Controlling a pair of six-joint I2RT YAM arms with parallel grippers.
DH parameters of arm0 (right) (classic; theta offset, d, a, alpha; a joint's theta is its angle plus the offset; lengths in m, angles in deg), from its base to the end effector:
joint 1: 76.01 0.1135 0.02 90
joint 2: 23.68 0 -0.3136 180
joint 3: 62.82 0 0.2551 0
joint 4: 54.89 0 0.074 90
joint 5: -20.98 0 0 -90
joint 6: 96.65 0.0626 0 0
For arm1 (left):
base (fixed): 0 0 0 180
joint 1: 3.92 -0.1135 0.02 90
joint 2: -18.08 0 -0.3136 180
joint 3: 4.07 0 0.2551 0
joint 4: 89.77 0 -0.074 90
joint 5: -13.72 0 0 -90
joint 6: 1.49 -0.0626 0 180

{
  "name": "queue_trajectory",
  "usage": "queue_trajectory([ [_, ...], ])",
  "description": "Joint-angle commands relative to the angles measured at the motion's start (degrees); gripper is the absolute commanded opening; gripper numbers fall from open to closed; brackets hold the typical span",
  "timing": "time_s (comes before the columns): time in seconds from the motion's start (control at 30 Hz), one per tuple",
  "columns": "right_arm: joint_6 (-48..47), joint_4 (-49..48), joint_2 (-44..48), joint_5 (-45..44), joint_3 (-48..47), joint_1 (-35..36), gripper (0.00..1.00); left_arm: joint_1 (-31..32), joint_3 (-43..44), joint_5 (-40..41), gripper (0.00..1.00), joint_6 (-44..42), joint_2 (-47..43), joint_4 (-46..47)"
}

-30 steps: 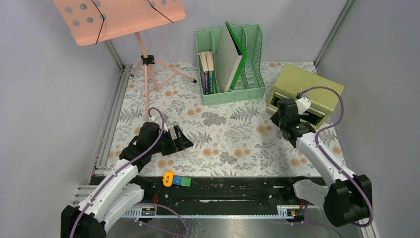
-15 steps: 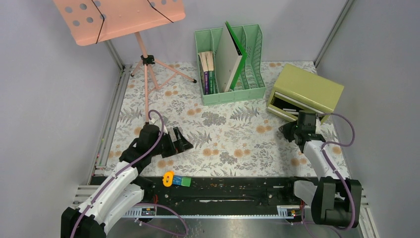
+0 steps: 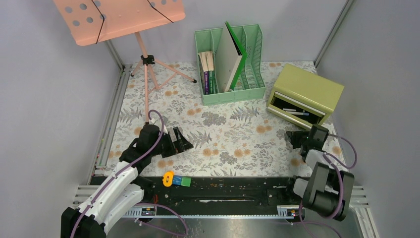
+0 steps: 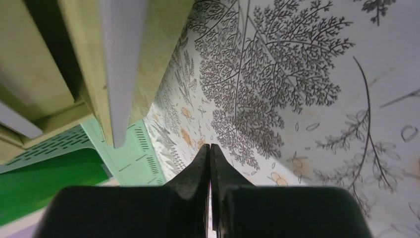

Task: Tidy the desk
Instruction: Close the drawer in the storage box.

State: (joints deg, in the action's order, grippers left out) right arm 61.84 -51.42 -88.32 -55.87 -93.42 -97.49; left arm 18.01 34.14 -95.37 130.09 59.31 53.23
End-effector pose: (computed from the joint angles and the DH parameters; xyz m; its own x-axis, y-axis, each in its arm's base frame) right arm 0.1952 -0.0615 0.1719 -0.0322 0.9863 -0.1620 0.5963 0.1490 0.7888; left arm 0.1230 -0.0716 0.2211 -0.8346 -0.3401 -0.4333 0.0419 0.7452 -0.6656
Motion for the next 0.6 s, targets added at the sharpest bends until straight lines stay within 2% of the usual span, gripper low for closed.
queue_trajectory([
  [0.0, 8.7, -20.7, -6.9, 5.6, 3.5, -1.9, 0.00, -0.3, 0.3, -0.6, 0.99, -0.1, -0.1, 2.8],
  [0.33, 22.7, -65.3, -32.8, 9.9, 6.5, -2.6, 0.00, -0.3, 0.1, -0.8, 0.99, -0.6, -0.2, 2.6],
  [0.43, 25.1, -71.8, -38.6, 9.7, 7.0, -2.7, 0.00, -0.3, 0.2, -0.7, 0.99, -0.7, -0.2, 2.5],
  [0.57, 24.0, -73.4, -40.9, 9.3, 7.8, -2.8, 0.00, -0.3, 0.3, -0.8, 0.99, -0.8, 0.0, 2.4],
])
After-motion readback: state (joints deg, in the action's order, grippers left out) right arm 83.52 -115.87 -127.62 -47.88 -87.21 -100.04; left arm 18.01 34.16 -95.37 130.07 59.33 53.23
